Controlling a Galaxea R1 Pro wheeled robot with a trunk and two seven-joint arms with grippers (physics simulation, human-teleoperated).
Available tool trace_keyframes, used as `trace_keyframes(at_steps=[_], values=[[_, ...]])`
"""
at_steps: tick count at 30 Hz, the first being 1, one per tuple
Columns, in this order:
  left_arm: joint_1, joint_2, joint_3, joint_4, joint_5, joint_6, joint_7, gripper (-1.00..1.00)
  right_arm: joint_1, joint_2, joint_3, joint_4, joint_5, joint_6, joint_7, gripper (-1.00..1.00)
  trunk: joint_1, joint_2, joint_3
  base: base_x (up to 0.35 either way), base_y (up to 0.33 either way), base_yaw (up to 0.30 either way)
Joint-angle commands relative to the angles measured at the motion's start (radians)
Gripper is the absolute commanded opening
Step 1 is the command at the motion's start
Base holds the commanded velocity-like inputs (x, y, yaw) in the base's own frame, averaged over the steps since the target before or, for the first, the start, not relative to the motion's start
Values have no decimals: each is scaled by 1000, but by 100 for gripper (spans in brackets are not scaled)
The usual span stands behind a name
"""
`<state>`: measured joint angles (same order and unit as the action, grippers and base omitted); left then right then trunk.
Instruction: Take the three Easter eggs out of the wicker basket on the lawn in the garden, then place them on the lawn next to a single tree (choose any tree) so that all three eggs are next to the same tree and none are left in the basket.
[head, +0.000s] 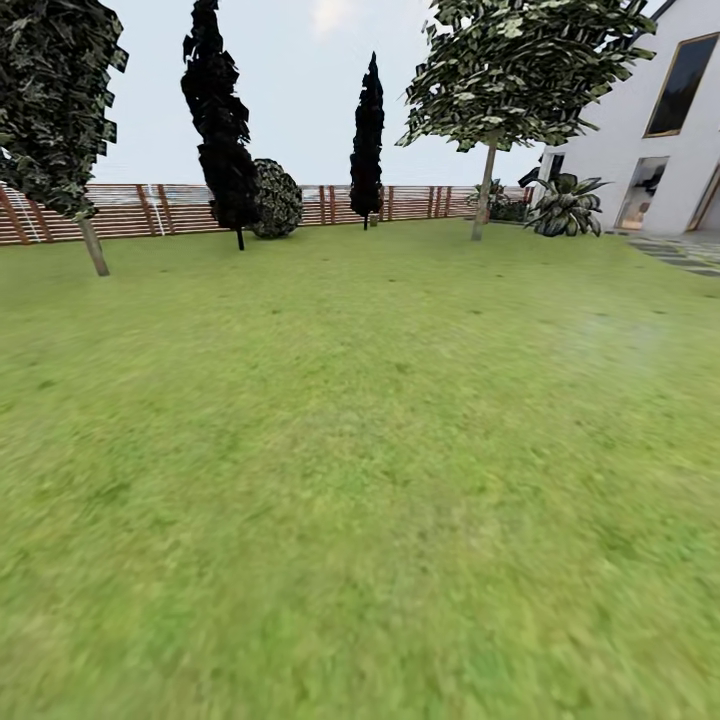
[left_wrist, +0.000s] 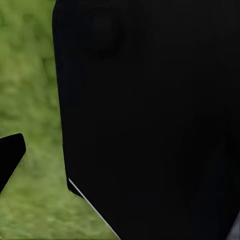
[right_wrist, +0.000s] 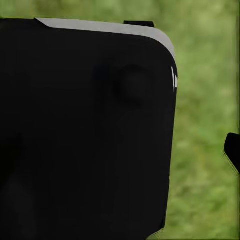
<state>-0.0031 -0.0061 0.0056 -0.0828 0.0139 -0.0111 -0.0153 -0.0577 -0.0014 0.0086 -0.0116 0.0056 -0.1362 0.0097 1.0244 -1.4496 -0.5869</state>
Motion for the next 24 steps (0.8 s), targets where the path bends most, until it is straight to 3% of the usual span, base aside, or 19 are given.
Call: trace_keyframes(at_steps=[1, 24], values=[[0, 0, 1, 0, 1, -1, -2, 100, -1, 0, 1, 1, 1, -3, 1, 100, 1, 0, -1, 337, 0, 0], [0, 0, -1, 3, 0, 0, -3, 100, -1, 0, 1, 2, -1, -3, -4, 100, 1, 0, -1, 338, 0, 0]])
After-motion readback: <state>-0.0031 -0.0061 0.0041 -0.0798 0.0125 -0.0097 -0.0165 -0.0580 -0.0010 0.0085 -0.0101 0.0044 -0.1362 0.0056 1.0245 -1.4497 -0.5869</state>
